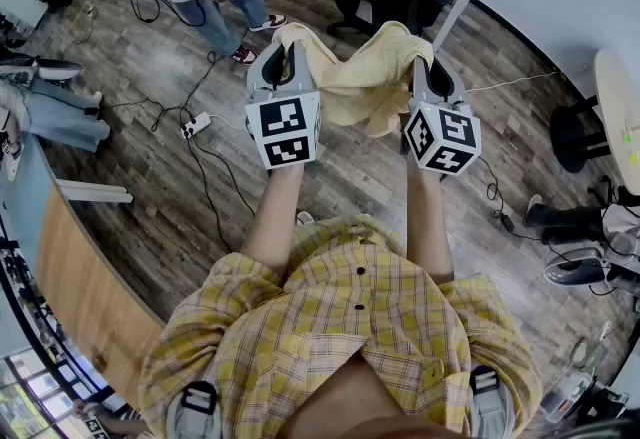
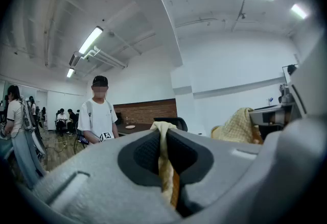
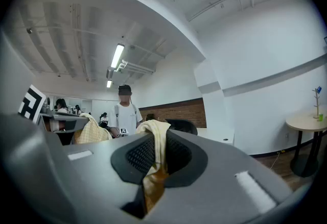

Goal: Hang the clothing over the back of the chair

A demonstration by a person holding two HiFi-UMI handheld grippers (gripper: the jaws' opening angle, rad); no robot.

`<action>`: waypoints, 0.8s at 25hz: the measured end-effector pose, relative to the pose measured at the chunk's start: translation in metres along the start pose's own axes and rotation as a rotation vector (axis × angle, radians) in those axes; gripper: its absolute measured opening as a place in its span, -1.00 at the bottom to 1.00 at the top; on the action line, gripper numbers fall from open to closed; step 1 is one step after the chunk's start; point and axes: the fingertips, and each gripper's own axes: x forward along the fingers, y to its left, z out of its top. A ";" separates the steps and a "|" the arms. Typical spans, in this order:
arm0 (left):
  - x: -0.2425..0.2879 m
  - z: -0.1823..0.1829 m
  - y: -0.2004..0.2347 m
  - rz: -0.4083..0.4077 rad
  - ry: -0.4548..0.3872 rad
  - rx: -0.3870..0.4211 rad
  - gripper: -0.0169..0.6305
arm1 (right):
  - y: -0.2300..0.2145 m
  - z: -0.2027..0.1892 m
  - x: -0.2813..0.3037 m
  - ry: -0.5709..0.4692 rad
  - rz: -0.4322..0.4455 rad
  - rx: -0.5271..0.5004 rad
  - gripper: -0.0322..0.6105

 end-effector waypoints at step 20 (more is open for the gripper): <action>0.004 0.028 -0.051 0.078 -0.043 -0.016 -0.91 | -0.047 0.023 -0.006 -0.041 0.124 0.038 -0.82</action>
